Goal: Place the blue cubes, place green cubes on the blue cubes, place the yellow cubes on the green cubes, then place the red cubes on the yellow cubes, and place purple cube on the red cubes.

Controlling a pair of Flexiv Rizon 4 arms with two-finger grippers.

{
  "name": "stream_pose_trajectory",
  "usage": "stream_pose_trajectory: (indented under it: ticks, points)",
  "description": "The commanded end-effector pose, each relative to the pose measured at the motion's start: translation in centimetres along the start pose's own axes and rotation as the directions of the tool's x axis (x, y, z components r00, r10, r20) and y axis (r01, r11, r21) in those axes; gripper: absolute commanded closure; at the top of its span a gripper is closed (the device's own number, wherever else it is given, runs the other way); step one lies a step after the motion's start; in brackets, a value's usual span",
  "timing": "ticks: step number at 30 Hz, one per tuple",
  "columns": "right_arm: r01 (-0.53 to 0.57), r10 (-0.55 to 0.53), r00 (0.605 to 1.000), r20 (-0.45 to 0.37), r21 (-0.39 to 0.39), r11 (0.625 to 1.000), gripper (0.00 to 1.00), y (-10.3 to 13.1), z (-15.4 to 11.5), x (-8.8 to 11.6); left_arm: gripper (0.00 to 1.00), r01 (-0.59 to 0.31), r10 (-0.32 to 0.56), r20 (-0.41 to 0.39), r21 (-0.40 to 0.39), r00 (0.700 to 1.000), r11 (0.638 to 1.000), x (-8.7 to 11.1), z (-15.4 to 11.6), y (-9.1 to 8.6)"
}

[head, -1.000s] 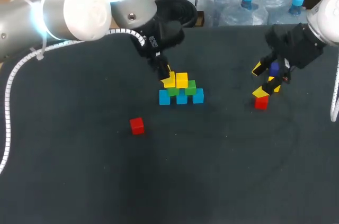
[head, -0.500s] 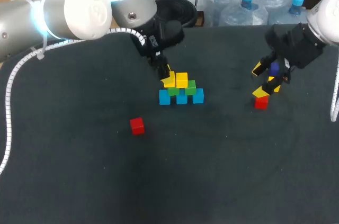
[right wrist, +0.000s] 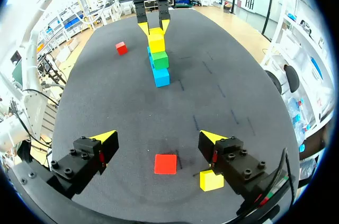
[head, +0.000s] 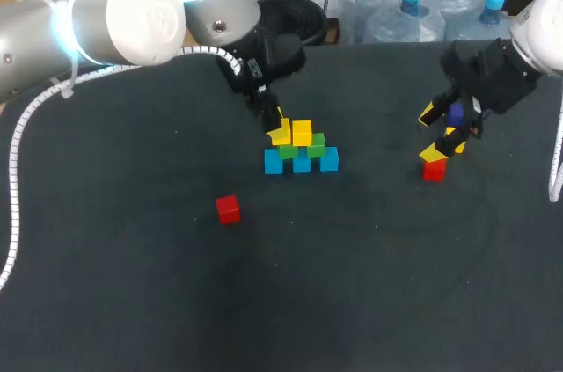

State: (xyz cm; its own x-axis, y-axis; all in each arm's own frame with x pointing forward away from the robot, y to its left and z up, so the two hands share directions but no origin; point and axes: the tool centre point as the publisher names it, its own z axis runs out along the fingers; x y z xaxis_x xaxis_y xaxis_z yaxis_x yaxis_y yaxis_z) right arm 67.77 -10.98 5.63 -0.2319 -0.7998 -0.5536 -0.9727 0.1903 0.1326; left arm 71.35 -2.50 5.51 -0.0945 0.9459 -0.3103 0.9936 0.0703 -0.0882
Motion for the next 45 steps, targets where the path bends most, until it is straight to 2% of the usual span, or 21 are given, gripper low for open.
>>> stream_pose_trajectory:
  ticks: [1, 12, 13, 14, 19, 20, 21, 23, 25, 45]
  points:
    - [0.001, -0.001, 1.0, 0.002, -0.001, 1.0, 0.0, -0.1, 0.1, 0.0, 0.72, -0.002, 0.002, -0.004, 0.006, 1.0, 1.0, -0.1, 0.0, 0.3]
    - [0.001, -0.001, 1.0, 0.002, -0.001, 1.0, 0.0, -0.1, 0.1, 0.0, 0.72, -0.005, 0.005, -0.006, 0.007, 1.0, 1.0, -0.3, 0.1, 0.3]
    - [0.001, -0.001, 1.0, 0.002, -0.001, 1.0, 0.0, -0.1, 0.1, 0.0, 0.71, -0.005, 0.005, -0.006, 0.007, 1.0, 1.0, -0.3, 0.1, 0.3]
    - [0.001, -0.001, 1.0, 0.002, -0.001, 1.0, 0.0, -0.1, 0.1, 0.0, 0.65, -0.005, 0.005, -0.007, 0.007, 1.0, 1.0, -0.3, 0.1, 0.3]
    - [0.001, -0.001, 1.0, 0.002, -0.001, 1.0, 0.0, -0.1, 0.1, 0.0, 0.55, -0.002, 0.002, -0.008, 0.007, 1.0, 1.0, -0.3, 0.1, 0.3]
    - [0.001, -0.001, 1.0, 0.002, -0.001, 1.0, 0.0, -0.1, 0.1, 0.0, 0.52, -0.001, 0.001, -0.009, 0.007, 1.0, 1.0, -0.3, 0.1, 0.3]
    - [0.001, -0.001, 1.0, 0.002, -0.001, 1.0, 0.0, -0.1, 0.1, 0.0, 0.43, 0.0, 0.0, -0.008, 0.008, 1.0, 1.0, -0.3, 0.1, 0.3]
    - [0.001, -0.001, 1.0, 0.002, -0.001, 1.0, 0.0, -0.1, 0.1, 0.0, 0.1, 0.0, 0.0, -0.009, 0.008, 1.0, 1.0, -0.3, 0.1, 0.3]
    - [0.001, -0.001, 1.0, 0.002, -0.001, 1.0, 0.0, -0.1, 0.1, 0.0, 0.01, 0.001, -0.001, -0.009, 0.009, 1.0, 1.0, -0.3, 0.1, 0.3]
    - [0.001, -0.001, 1.0, 0.002, -0.001, 1.0, 0.0, -0.1, 0.1, 0.0, 0.0, -0.005, 0.005, -0.021, -0.008, 1.0, 1.0, 0.1, -1.6, -0.1]
